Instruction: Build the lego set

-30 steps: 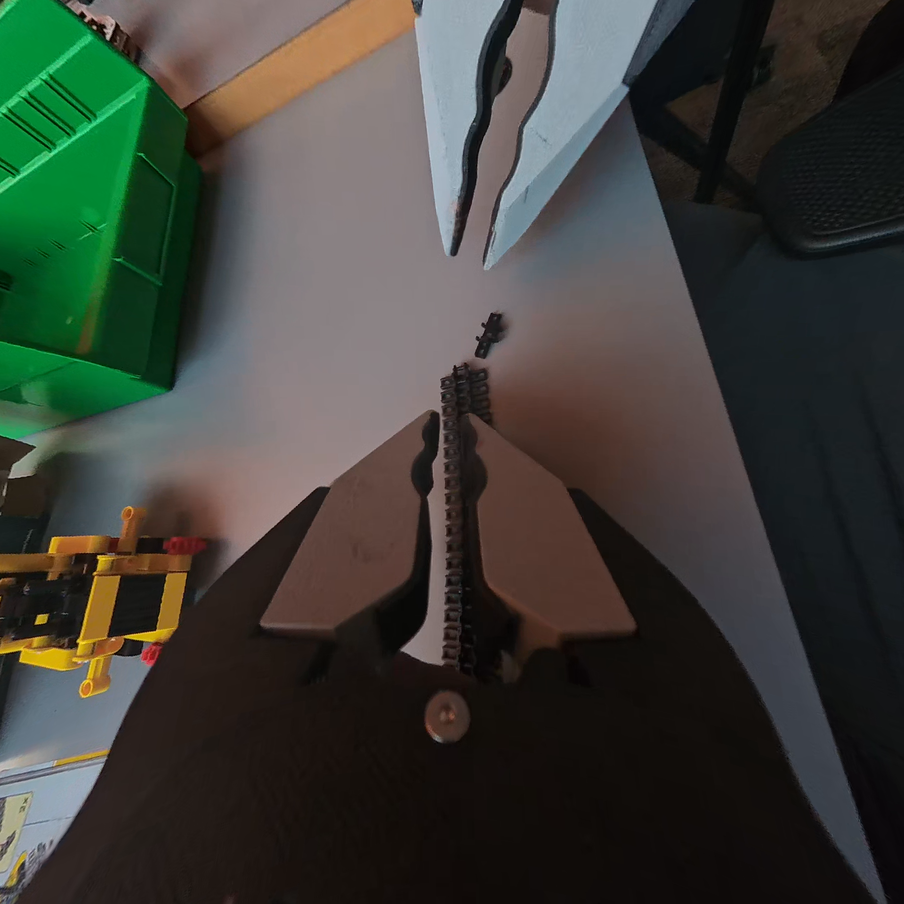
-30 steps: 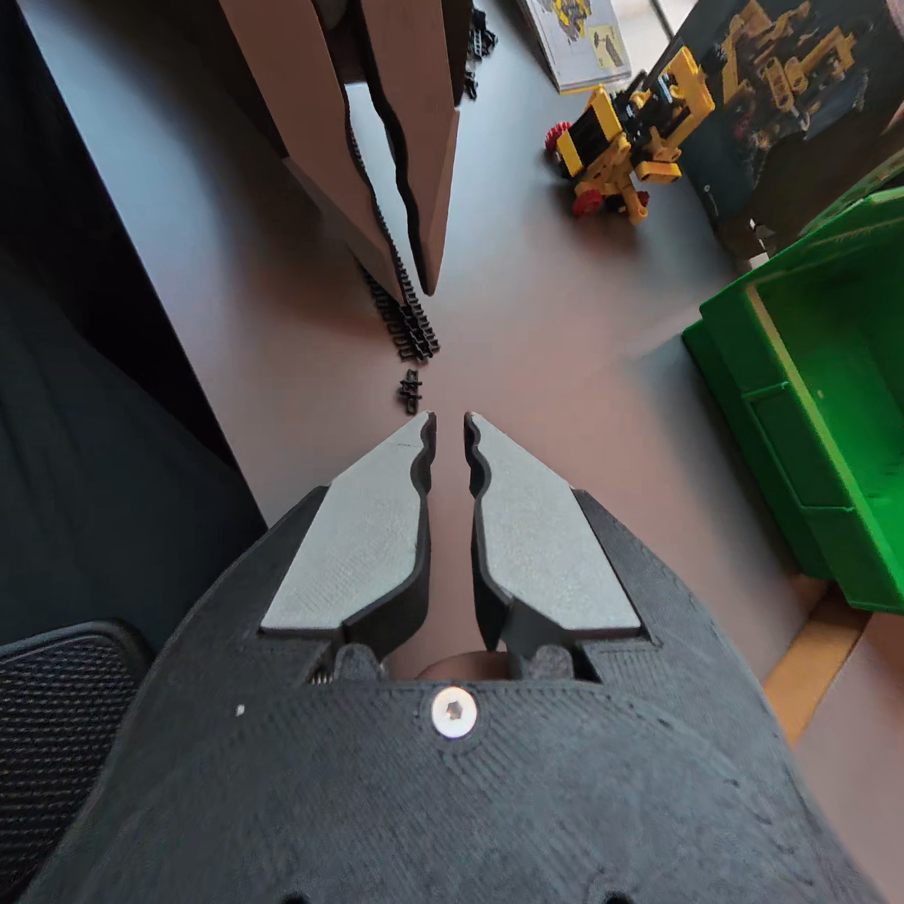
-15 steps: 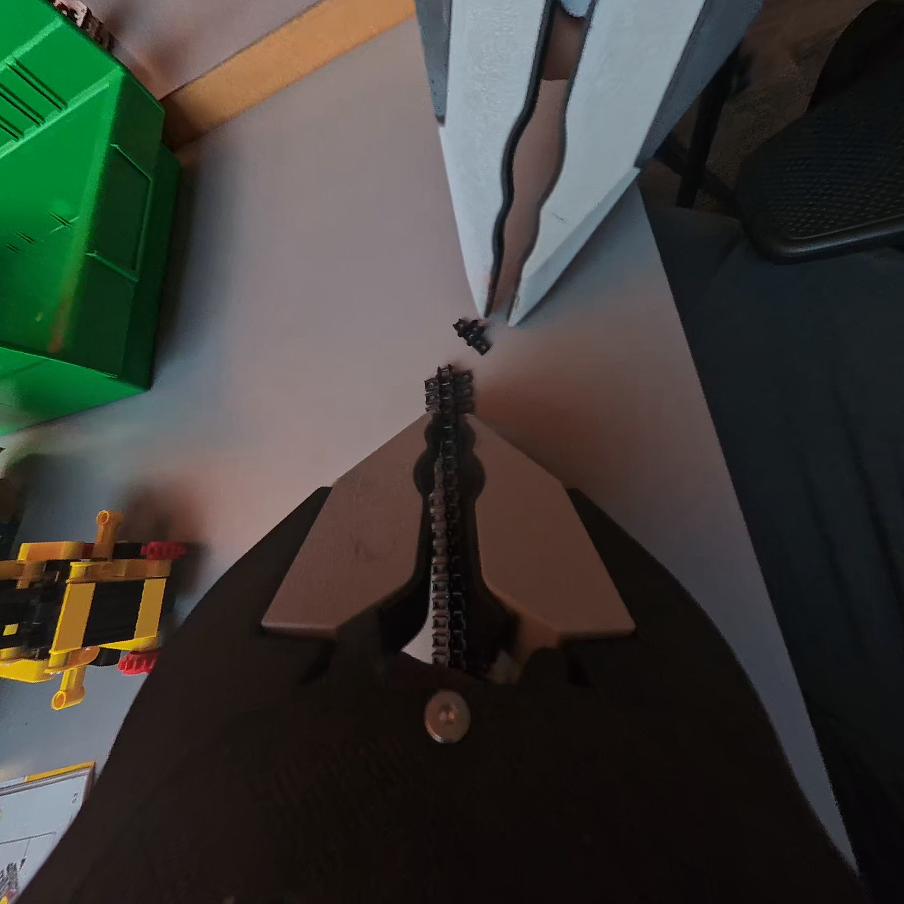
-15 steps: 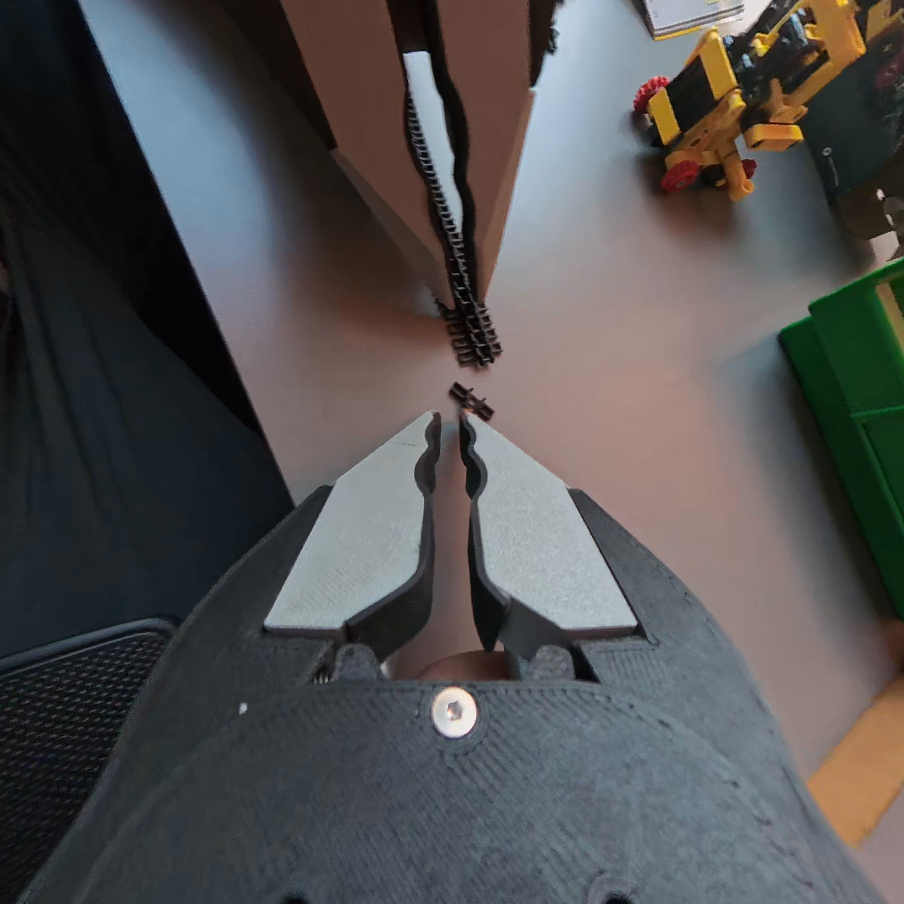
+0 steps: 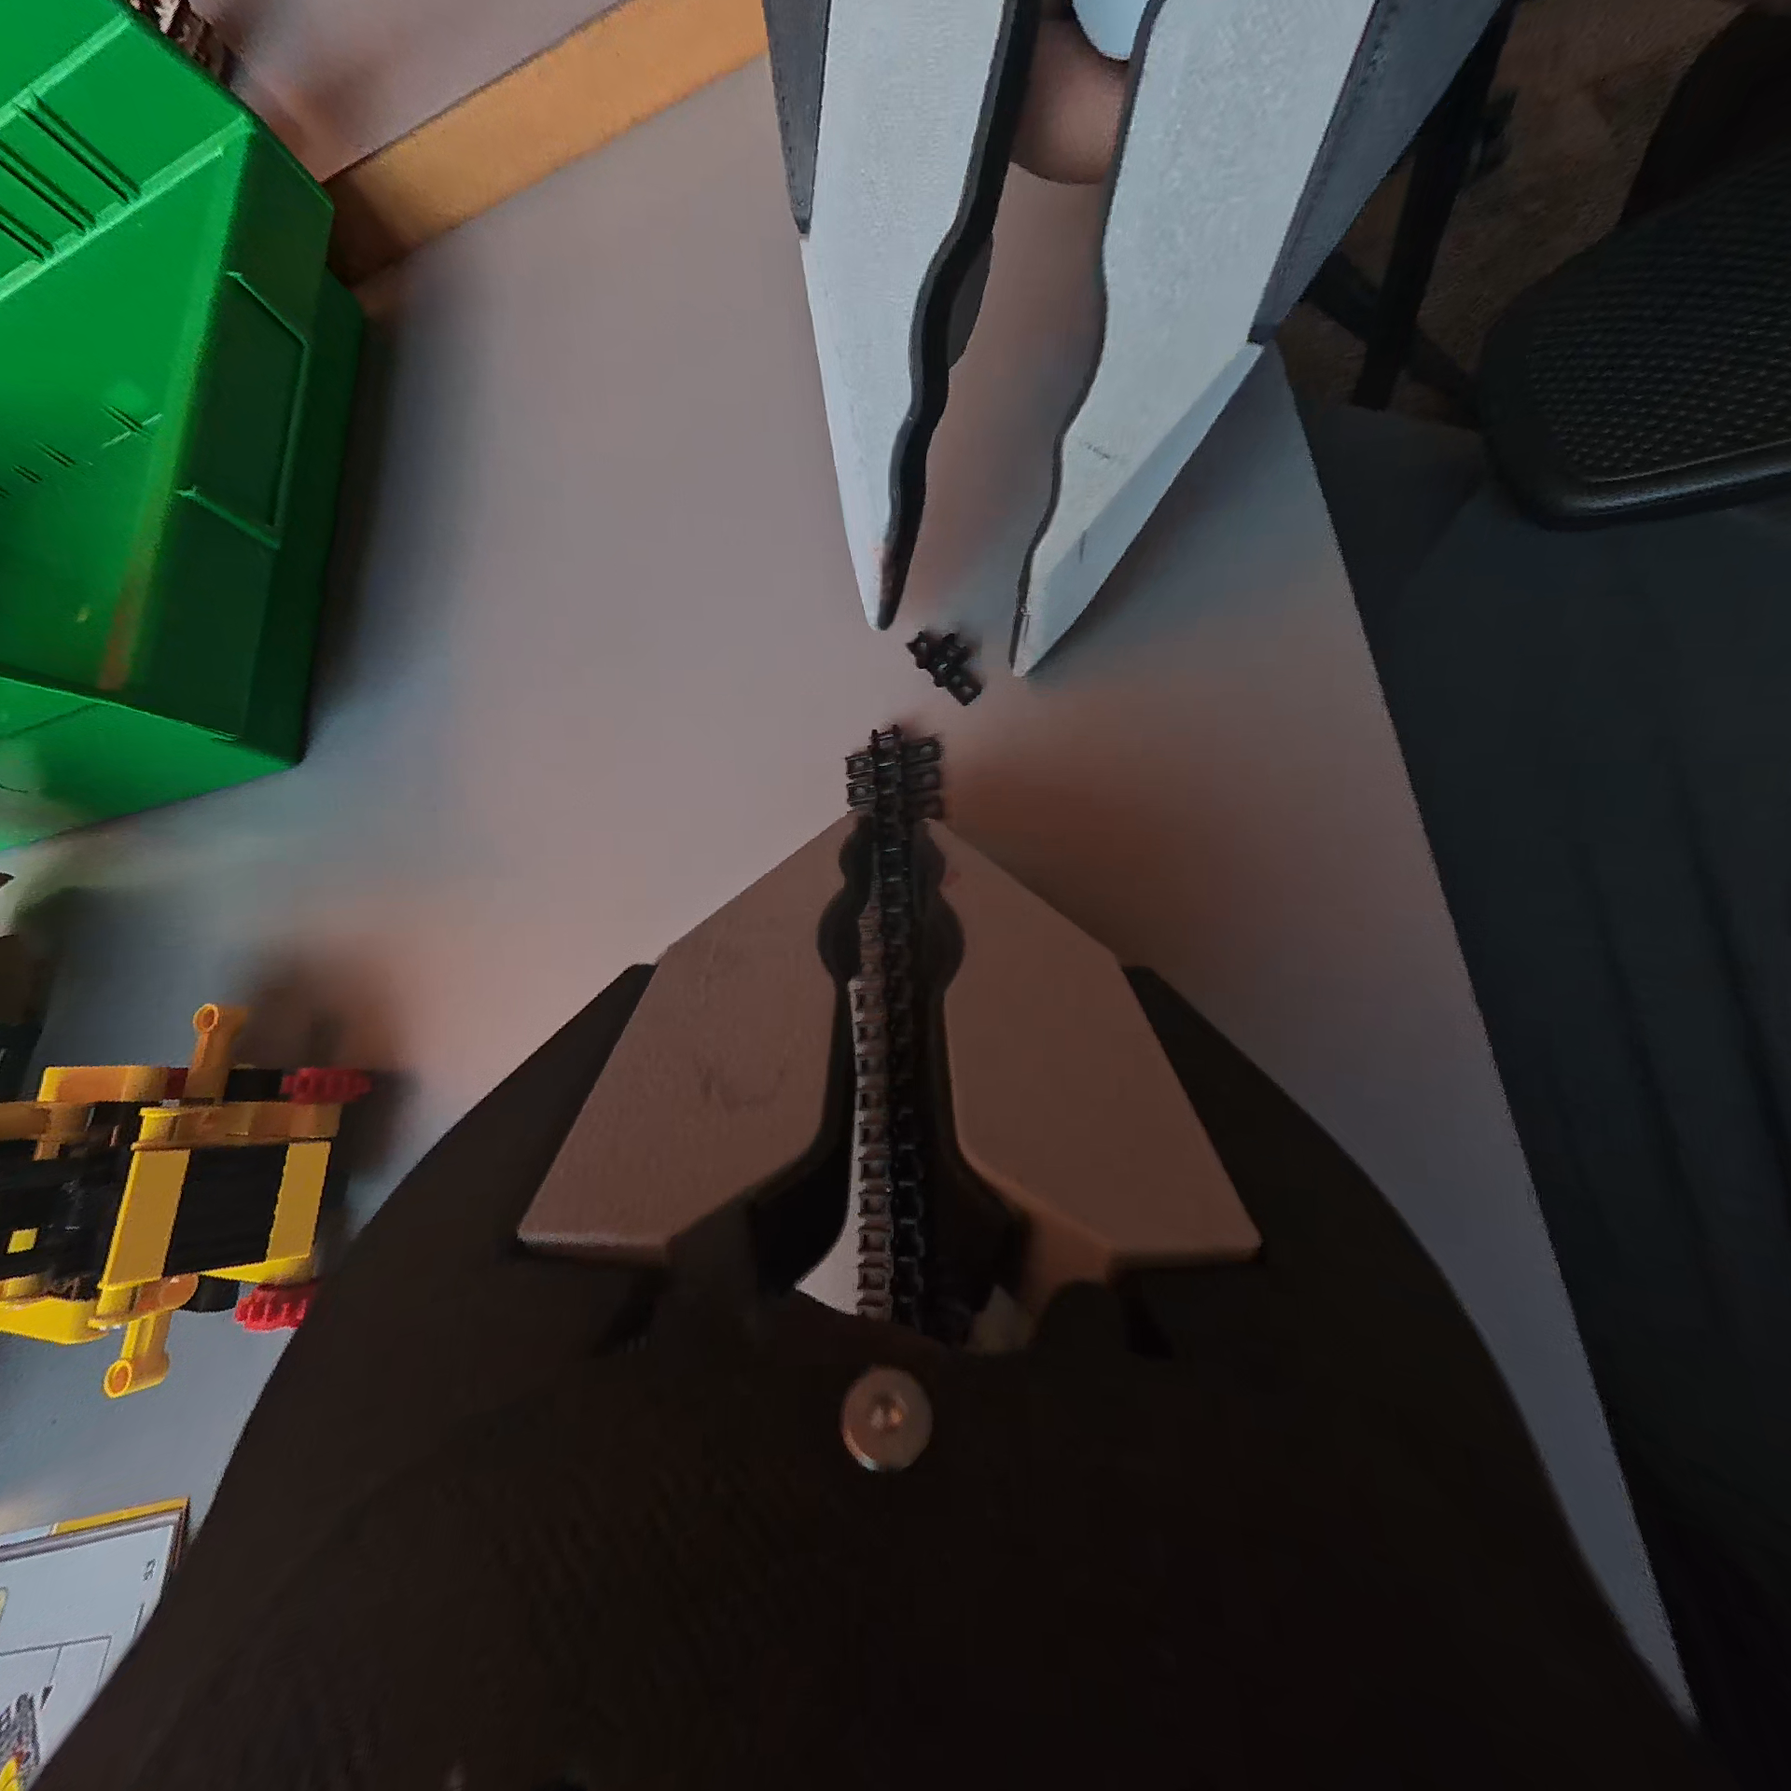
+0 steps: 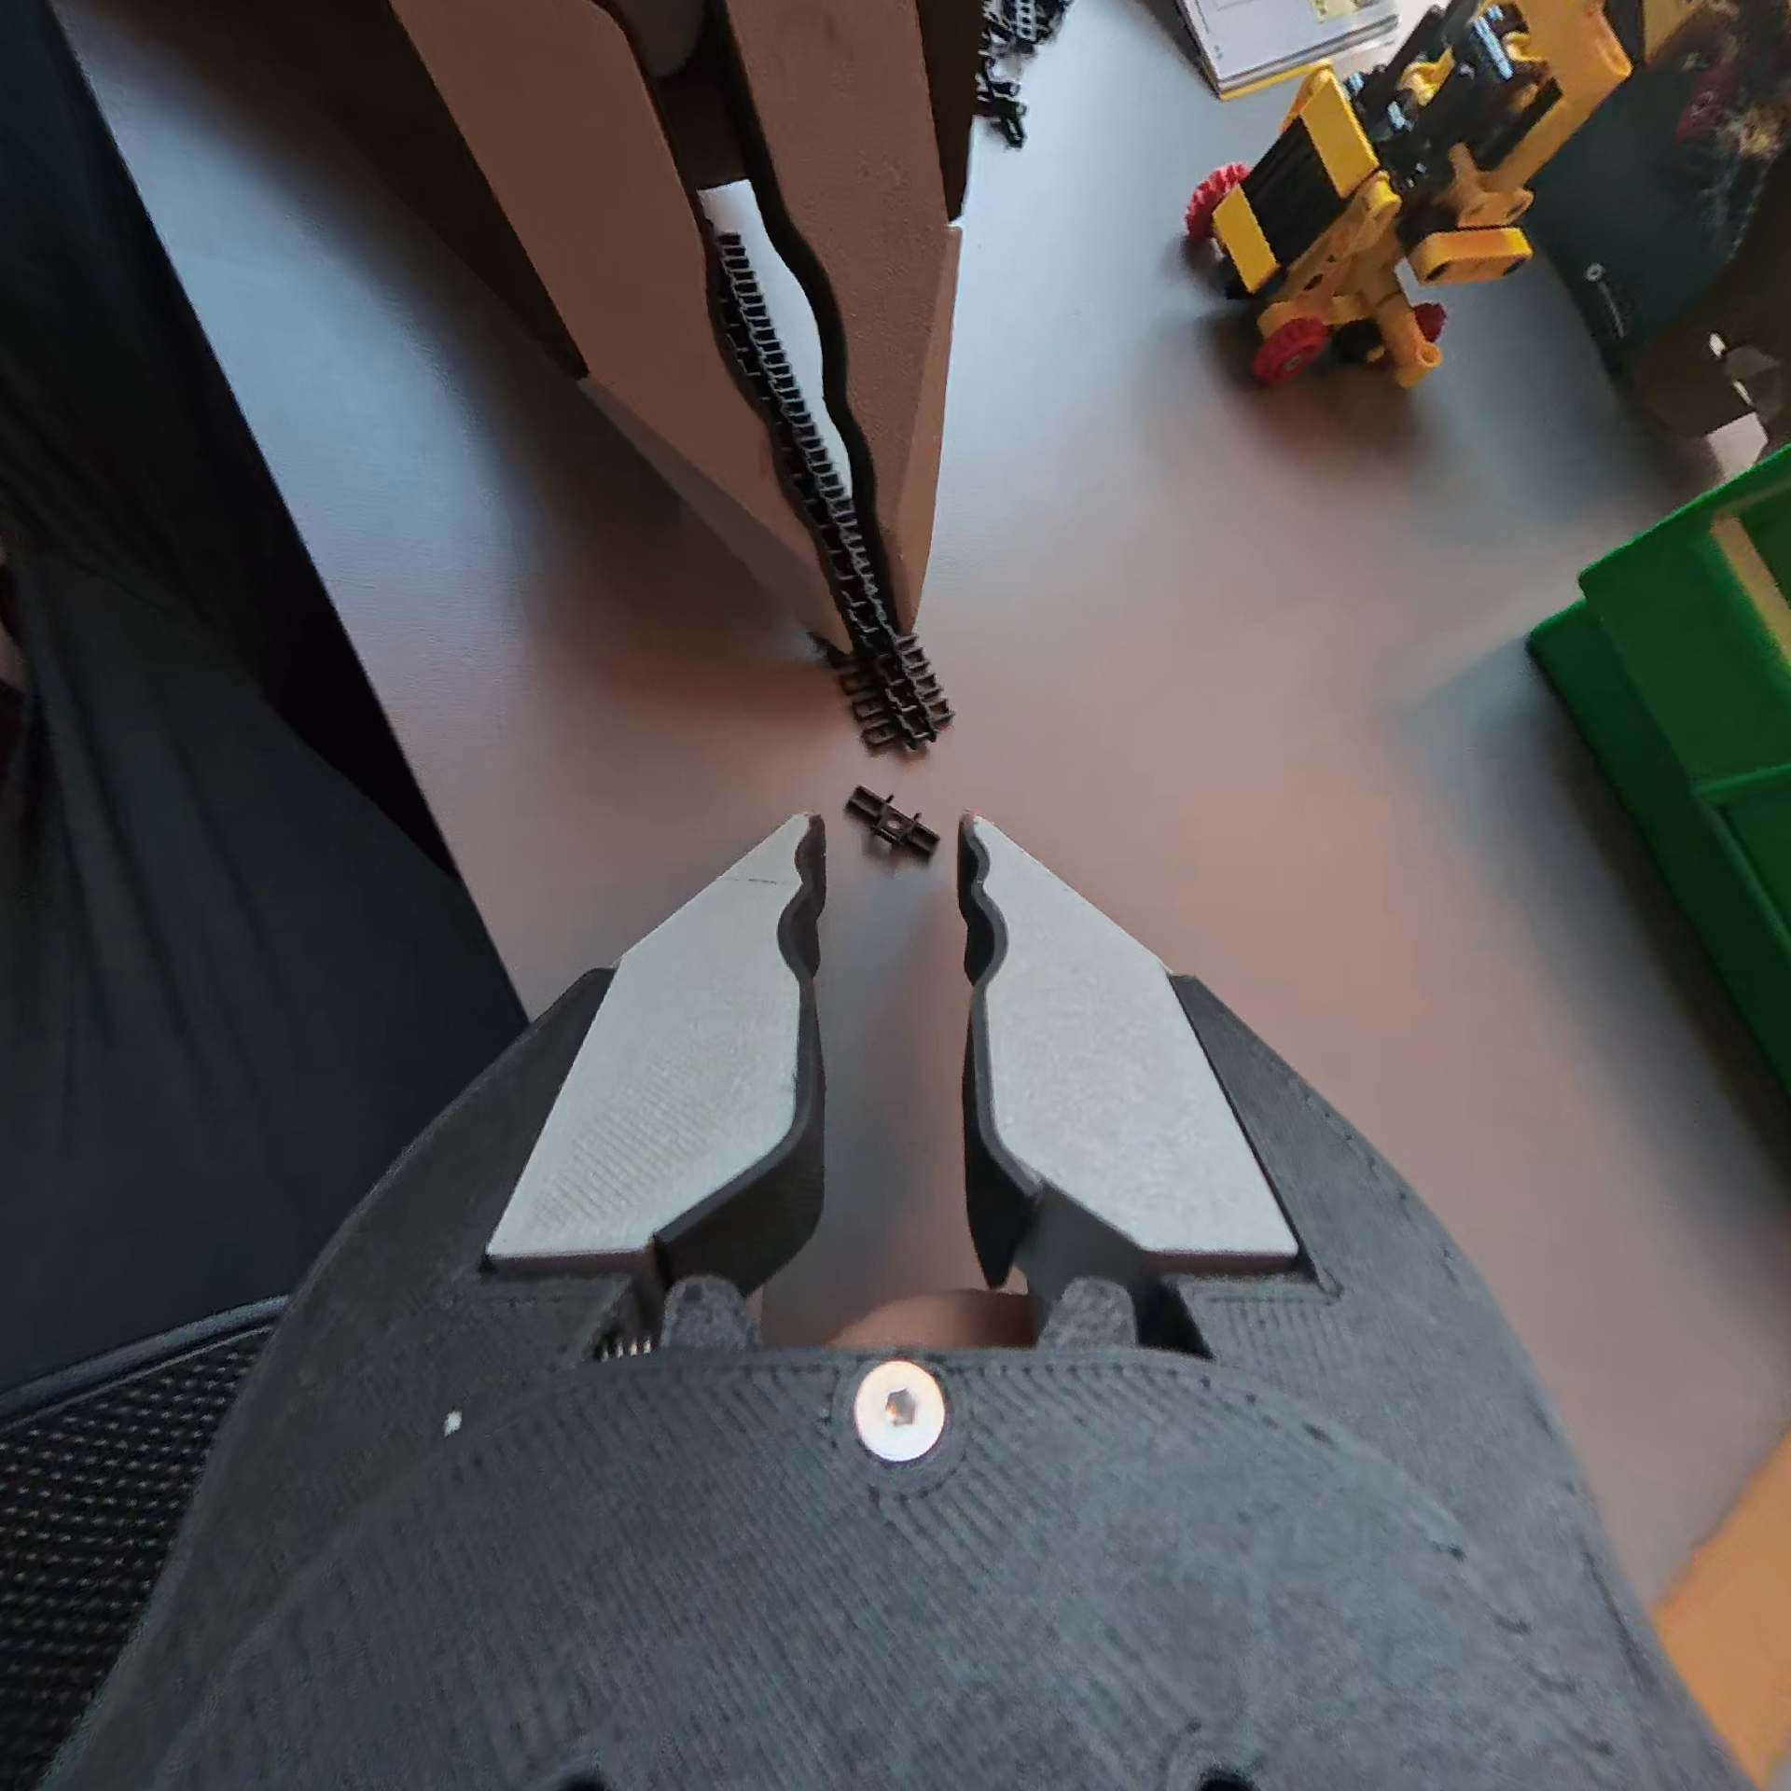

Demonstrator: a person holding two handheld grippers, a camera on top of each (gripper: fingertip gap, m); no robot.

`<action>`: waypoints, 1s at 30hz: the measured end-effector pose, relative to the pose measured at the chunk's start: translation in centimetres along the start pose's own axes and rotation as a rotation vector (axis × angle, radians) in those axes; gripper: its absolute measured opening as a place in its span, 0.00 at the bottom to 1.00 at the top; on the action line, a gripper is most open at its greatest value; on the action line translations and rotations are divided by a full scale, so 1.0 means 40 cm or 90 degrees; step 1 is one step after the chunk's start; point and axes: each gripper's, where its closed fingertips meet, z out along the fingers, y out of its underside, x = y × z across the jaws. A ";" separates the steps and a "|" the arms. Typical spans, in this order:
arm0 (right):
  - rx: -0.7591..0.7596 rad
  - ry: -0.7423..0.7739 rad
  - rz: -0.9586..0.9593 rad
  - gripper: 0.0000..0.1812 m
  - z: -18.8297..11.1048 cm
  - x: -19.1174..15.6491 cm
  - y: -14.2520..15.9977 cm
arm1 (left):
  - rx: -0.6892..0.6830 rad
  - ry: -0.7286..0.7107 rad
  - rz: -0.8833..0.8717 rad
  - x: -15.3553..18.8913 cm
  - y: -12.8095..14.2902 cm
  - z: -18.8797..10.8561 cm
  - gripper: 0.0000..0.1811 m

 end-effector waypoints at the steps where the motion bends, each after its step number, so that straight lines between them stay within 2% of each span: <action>1: -0.002 0.012 0.004 0.13 -0.002 0.009 0.001 | -0.001 -0.001 -0.002 -0.001 0.001 0.000 0.03; 6: -0.003 0.018 0.014 0.11 -0.004 0.015 0.001 | 0.014 0.007 -0.009 0.004 -0.013 -0.005 0.03; 11: -0.005 0.029 0.009 0.02 -0.002 0.022 0.002 | 0.029 0.014 -0.034 0.003 -0.026 -0.012 0.03; 19: 0.013 0.072 0.035 0.02 -0.033 0.065 0.005 | 0.055 -0.023 -0.037 0.006 -0.053 -0.006 0.03; 24: 0.028 0.023 0.033 0.01 -0.049 0.029 -0.005 | 0.064 -0.041 -0.063 -0.012 -0.055 -0.013 0.03; 30: 0.003 -0.021 0.031 0.00 -0.030 -0.007 -0.004 | 0.052 -0.050 -0.088 -0.032 -0.041 -0.016 0.03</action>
